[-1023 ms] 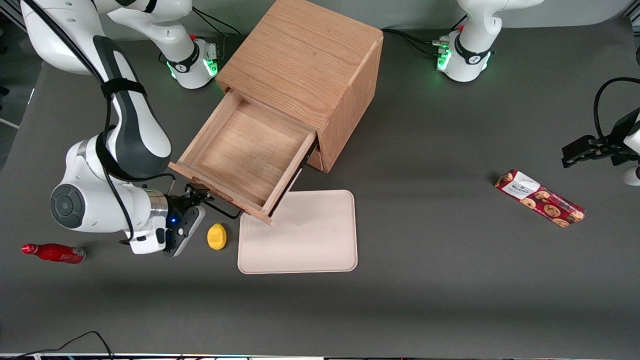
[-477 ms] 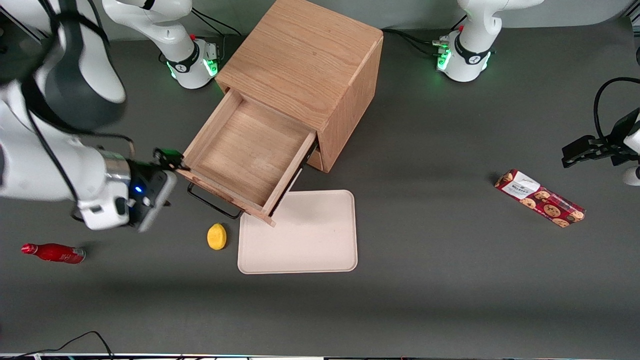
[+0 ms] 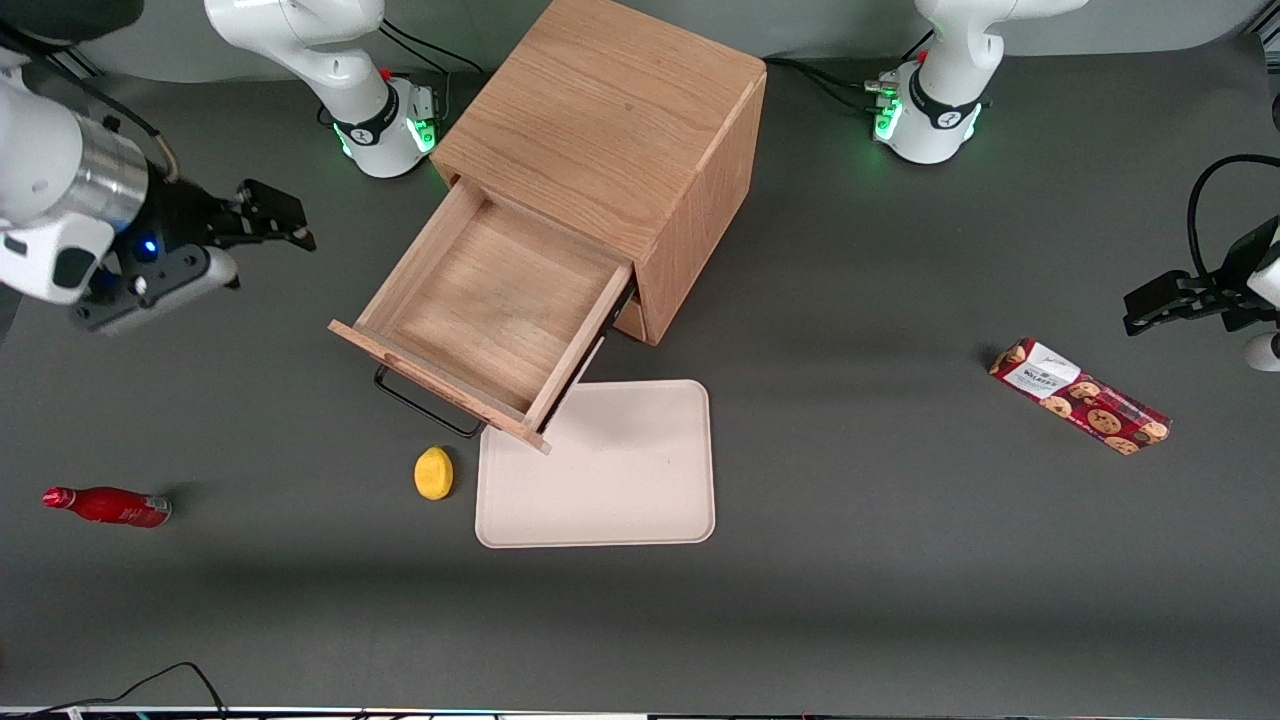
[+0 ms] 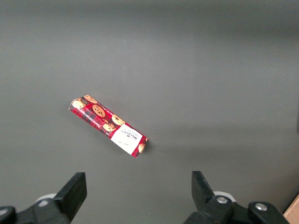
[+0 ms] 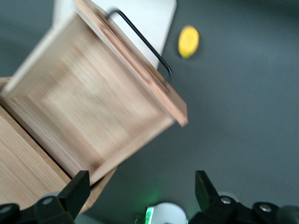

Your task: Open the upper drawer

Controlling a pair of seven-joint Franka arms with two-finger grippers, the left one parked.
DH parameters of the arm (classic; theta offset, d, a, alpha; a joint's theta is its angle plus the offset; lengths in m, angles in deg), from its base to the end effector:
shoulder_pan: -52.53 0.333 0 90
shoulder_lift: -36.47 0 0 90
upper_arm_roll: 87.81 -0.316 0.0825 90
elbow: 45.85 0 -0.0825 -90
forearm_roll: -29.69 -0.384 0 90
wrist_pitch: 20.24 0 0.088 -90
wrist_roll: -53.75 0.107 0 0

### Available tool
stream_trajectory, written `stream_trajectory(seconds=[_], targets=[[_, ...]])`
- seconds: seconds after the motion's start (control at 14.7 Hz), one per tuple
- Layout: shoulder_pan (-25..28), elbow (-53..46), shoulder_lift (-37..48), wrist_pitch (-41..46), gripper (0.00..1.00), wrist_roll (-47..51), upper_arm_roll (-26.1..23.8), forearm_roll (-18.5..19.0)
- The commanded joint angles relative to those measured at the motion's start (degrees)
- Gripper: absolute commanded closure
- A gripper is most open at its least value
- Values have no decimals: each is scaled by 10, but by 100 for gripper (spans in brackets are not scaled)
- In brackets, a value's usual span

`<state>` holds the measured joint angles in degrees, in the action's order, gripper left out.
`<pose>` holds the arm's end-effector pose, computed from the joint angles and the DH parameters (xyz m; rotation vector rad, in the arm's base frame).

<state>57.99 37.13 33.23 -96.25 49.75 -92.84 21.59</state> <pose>0.5334 0.1151 0.6320 -2.9660 -0.4107 0.2790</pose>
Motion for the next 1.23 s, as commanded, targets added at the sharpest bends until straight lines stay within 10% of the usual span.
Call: stream_trajectory(seconds=[0.0, 1.16], targets=[[3, 169, 129, -35, 0, 62, 18, 18], [9, 142, 123, -66, 0, 162, 51, 85]])
